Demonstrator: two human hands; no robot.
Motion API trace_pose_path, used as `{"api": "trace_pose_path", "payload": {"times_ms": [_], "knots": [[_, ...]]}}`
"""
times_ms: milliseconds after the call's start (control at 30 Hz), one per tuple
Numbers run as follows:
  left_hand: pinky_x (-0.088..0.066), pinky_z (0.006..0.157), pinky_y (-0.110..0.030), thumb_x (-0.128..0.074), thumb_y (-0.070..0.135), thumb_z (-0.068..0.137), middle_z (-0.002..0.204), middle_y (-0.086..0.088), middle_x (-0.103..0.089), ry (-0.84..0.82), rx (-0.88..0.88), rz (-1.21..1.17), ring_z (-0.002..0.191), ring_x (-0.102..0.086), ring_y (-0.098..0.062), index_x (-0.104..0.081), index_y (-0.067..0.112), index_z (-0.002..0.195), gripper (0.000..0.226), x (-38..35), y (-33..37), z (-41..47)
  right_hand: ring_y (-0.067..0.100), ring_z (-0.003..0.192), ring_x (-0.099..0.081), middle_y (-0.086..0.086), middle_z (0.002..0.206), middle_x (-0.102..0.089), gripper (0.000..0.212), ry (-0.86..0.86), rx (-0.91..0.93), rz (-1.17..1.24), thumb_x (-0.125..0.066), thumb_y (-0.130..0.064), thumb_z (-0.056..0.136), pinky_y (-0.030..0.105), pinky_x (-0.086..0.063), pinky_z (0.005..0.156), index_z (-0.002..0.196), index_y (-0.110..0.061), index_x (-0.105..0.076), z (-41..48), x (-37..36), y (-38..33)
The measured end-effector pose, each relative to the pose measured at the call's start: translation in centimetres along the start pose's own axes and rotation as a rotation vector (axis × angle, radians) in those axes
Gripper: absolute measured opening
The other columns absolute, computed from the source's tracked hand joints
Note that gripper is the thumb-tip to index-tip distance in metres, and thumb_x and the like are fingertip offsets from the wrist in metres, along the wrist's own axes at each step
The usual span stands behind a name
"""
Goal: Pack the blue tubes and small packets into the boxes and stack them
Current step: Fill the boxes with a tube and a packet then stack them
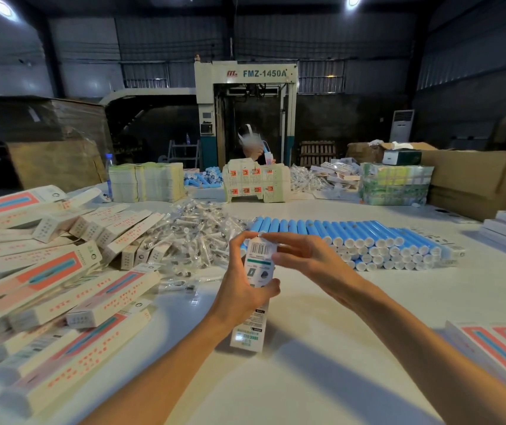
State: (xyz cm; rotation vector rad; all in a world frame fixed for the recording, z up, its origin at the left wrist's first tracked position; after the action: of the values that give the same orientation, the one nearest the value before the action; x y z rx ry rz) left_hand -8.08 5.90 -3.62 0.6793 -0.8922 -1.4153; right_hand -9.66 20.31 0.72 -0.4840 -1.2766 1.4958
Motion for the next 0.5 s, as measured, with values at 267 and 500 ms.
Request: {"api": "trace_pose_path", "payload": {"times_ms": [267, 500], "knots": [[-0.065, 0.076, -0.043, -0.081, -0.005, 0.079, 0.107, -0.006, -0.068, 0.027, -0.001, 0.024, 0.090, -0.073, -0.033, -0.033, 0.038, 0.142, 0.090, 0.3, 0.0, 0.1, 0.012, 0.115, -0.069, -0.004, 0.121, -0.073, 0.034, 0.237, 0.148, 0.103, -0.071, -0.005, 0.096, 0.030, -0.060, 0.091, 0.128, -0.015, -0.064, -1.4, -1.1, 0.6], [-0.065, 0.078, -0.040, -0.082, 0.005, 0.076, 0.108, 0.010, -0.069, -0.002, -0.020, 0.024, 0.092, -0.074, -0.026, -0.034, 0.038, 0.146, 0.091, 0.1, 0.0, 0.2, 0.015, 0.115, -0.070, -0.007, 0.119, -0.074, 0.030, 0.226, 0.212, 0.028, -0.072, -0.012, 0.097, 0.028, -0.061, 0.087, 0.126, -0.018, -0.067, -1.6, -0.9, 0.0]]}}
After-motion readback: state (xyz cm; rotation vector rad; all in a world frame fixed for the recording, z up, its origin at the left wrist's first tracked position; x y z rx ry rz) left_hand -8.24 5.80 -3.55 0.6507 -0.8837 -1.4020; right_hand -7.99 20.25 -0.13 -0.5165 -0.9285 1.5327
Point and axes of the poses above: each hand's wrist, its own z-axis towards the middle knuckle, its own x-axis out of the back of the hand, y = z × x, the point moved 8 cm from there along z, towards the middle knuckle
